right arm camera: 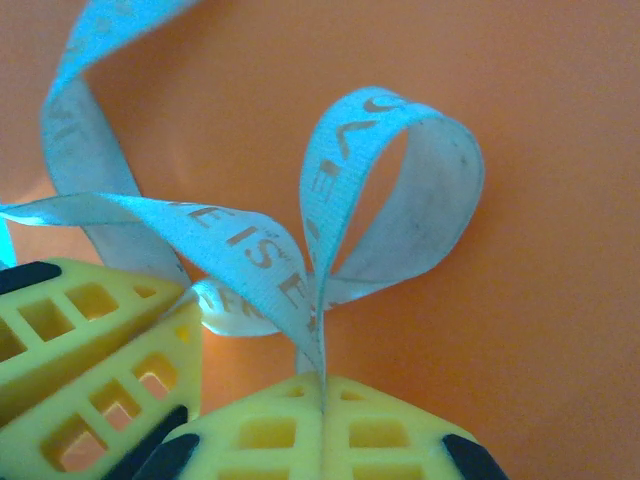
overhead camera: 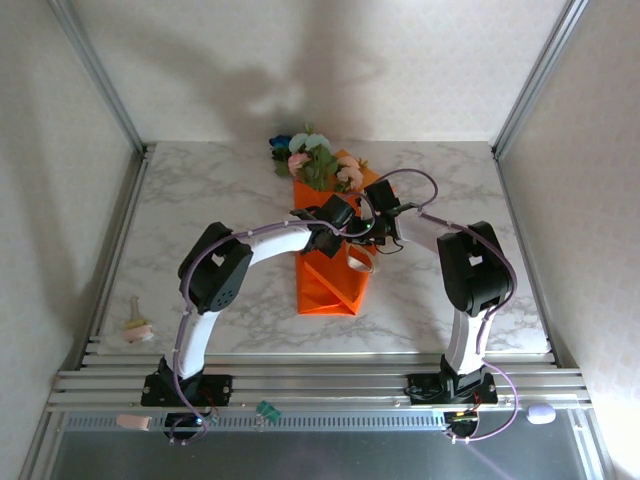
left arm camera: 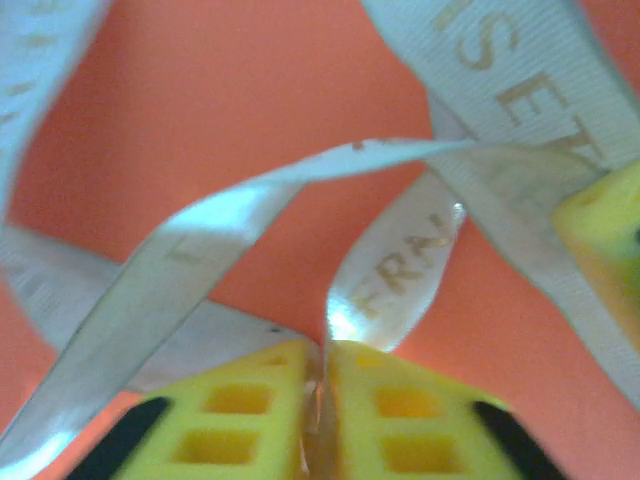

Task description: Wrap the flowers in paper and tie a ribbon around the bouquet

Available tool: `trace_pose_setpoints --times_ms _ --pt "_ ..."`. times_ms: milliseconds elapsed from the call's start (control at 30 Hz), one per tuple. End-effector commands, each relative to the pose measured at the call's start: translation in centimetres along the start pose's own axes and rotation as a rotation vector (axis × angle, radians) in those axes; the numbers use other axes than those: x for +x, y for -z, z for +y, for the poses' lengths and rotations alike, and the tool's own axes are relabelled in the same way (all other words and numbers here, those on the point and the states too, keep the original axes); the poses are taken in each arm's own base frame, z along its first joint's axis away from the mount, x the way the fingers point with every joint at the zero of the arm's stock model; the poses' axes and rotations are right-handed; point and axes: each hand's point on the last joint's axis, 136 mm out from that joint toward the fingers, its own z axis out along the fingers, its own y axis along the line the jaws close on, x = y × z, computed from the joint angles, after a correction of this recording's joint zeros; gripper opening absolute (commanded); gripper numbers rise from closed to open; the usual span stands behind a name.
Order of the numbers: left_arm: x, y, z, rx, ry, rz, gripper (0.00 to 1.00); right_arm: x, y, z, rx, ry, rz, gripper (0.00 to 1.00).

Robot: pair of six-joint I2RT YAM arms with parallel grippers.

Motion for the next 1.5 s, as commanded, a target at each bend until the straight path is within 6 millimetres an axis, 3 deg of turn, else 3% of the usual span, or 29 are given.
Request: trace_pose_setpoints --times_ms 0,200,400,467,567,700,1000,1233,1333,1467 --pt "-0.4 0.7 -1.2 -0.024 -0.013 -0.015 0.00 -1.2 0.5 1.1 -0.010 -0.006 -0.028 0.03" --pt "-0.2 4.8 -1.7 0.070 0.048 -0.042 0.00 -3.2 2.4 1.2 0.004 -0.064 -0.087 0.14" --pt "1.5 6.2 -2.2 0.224 0.168 0.014 0.00 -4.6 4.5 1.6 0.016 -0.103 -0.134 0.35" --pt "1.6 6.7 -2.0 0.245 0.206 0.007 0.00 -4.9 5.9 0.7 0.065 -0.144 -0.169 0.45" --pt "1.6 6.9 -1.4 0.258 0.254 0.004 0.00 -4.5 8.6 -3.0 0.184 -0.310 -0.233 0.51" --pt "1.6 7.2 -1.1 0.263 0.278 -0.002 0.00 -2.1 9.8 -7.4 0.257 -0.519 -0.258 0.50" --pt "1.3 7.3 -1.0 0.260 0.283 -0.002 0.00 0.4 5.8 -11.2 0.345 -0.647 -0.103 0.47" --pt "1.2 7.5 -0.9 0.256 0.292 -0.008 0.00 0.6 3.7 -11.5 0.321 -0.683 -0.062 0.40" --pt "1.1 7.6 -0.9 0.257 0.294 -0.010 0.00 0.7 2.9 -11.2 0.307 -0.705 -0.027 0.31" --pt "0.7 8.1 -0.6 0.254 0.307 -0.027 0.00 0.9 2.6 -11.1 0.314 -0.720 -0.030 0.11"
